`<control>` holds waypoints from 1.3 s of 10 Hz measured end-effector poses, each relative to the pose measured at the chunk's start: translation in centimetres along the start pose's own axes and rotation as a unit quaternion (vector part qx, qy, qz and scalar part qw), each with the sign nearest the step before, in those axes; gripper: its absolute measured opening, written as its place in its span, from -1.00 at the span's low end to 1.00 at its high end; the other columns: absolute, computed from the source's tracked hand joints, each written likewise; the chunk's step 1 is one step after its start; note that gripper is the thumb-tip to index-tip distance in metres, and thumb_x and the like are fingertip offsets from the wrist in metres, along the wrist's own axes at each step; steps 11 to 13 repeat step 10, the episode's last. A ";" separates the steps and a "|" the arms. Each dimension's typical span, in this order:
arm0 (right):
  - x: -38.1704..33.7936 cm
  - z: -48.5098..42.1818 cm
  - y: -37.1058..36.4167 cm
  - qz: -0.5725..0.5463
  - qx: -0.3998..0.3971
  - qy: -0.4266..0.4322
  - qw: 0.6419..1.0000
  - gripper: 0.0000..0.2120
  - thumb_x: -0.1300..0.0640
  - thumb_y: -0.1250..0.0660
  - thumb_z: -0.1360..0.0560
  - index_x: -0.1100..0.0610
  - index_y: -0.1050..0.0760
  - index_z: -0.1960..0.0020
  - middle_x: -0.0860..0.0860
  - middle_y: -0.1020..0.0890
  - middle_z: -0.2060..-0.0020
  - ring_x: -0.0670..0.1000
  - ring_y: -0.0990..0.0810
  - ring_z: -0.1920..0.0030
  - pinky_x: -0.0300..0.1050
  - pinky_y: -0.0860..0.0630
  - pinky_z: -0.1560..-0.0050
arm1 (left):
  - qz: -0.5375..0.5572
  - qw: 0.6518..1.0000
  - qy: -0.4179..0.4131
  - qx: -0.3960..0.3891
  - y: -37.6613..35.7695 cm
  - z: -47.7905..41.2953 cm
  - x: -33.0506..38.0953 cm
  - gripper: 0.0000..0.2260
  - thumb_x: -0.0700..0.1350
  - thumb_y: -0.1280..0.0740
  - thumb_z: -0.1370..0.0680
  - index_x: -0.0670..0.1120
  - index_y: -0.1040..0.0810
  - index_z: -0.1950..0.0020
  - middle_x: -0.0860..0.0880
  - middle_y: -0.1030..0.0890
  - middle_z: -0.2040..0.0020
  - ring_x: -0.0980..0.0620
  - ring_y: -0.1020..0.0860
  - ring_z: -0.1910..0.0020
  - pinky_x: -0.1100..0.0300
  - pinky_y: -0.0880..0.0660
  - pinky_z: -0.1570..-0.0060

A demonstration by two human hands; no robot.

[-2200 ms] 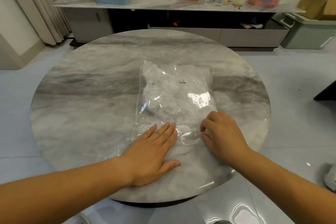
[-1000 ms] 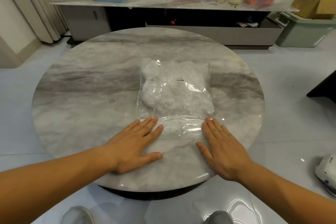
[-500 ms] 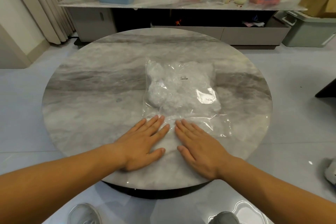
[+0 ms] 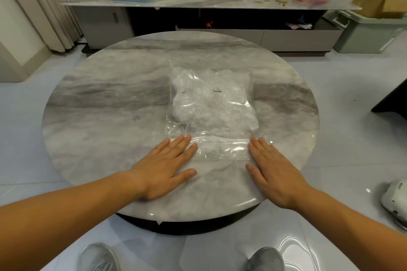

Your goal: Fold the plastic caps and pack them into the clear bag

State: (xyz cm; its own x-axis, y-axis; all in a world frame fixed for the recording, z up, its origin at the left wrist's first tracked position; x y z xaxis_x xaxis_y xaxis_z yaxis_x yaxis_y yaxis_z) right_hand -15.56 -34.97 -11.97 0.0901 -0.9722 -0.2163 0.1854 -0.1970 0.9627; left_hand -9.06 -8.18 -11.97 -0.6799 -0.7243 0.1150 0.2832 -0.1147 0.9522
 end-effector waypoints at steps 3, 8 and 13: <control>-2.7 -4.0 0.7 0.004 -0.006 0.035 0.999 -0.21 -0.38 0.14 -0.57 0.01 0.14 -0.66 -0.06 0.18 -0.64 -0.11 0.28 -0.60 -0.13 0.30 -0.58 | -0.030 0.996 0.081 0.037 1.2 0.0 -4.0 -0.35 0.39 0.24 -0.56 0.21 0.28 -0.60 0.13 0.35 -0.59 0.08 0.38 -0.56 -0.01 0.35 -0.54; -5.6 -12.8 4.5 -0.001 0.022 0.065 0.998 -0.21 -0.43 0.16 -0.41 -0.02 -0.55 -0.30 -0.02 -0.46 -0.37 0.08 -0.40 -0.40 0.04 -0.39 -0.36 | 0.023 0.992 0.124 0.030 4.7 -0.6 -11.1 -0.08 0.54 0.33 -0.32 0.19 -0.05 -0.61 0.06 0.13 -0.65 0.07 0.17 -0.62 -0.14 0.17 -0.57; -3.6 -14.6 7.6 -0.034 0.190 0.130 0.973 -0.54 -0.24 -0.12 -0.55 0.05 -0.66 -0.01 -0.02 -0.60 0.02 0.08 -0.57 -0.03 0.00 -0.54 0.02 | 0.068 0.958 0.110 0.257 8.3 -0.3 -14.3 -0.51 0.33 -0.04 -0.59 0.04 -0.50 -0.26 0.05 -0.46 -0.31 -0.03 -0.45 -0.26 -0.01 -0.38 -0.25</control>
Point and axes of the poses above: each hand's wrist, its own z-axis away from the middle knuckle, its own y-axis out of the back of the hand, x = y × z, the point moved 5 cm from there along -z, towards the middle knuckle
